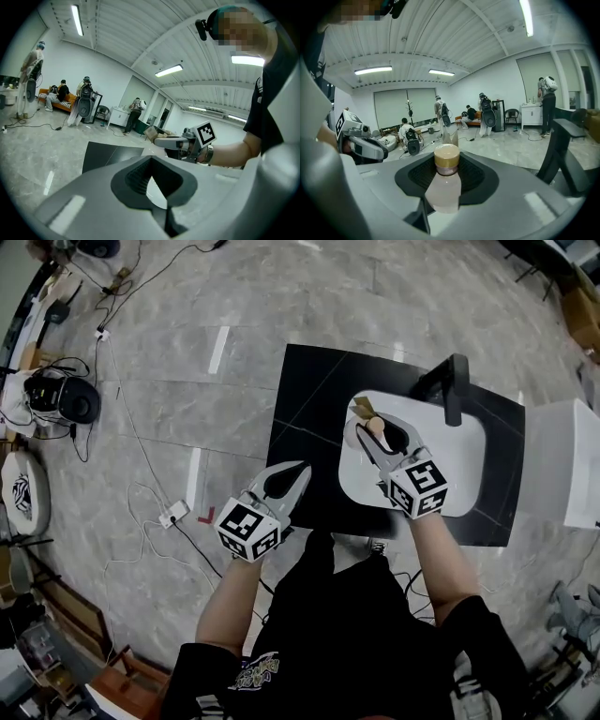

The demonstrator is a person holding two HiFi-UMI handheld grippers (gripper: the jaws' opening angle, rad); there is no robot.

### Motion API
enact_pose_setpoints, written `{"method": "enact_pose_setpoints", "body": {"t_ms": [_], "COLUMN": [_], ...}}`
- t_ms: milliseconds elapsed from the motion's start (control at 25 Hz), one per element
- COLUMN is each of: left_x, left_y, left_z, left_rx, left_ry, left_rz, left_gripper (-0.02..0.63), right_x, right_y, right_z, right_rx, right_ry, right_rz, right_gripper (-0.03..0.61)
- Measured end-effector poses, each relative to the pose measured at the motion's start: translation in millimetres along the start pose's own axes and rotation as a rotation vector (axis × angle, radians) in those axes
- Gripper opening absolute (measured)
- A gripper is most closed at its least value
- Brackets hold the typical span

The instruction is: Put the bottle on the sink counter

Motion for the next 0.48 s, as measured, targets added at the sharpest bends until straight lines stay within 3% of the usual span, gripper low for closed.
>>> {"method": "enact_pose_setpoints", "body": {"t_ms": [480], "left_x": [-39.1], "left_y": [-0.8], "left_z": [-23.1], "left_rx": [0.001], "left_ry": [-0.009], "left_rz": [0.008], "left_gripper": [0.0], "right_x": [34.2], "right_y": [-10.9], "right_z": [-68.2], "right_rx": [-0.031], "right_ry": [-0.019], "right_rz": [0.014], "right_gripper": [0.161]}}
Point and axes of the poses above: the fingertips, and each gripper's own axes: z backward along the fingers, x to its right, y out of its top, the point moved 2 cm from there along z, backward along the fingers, and after that the axes turned 13 degrees about y, right-handed, at the moved point
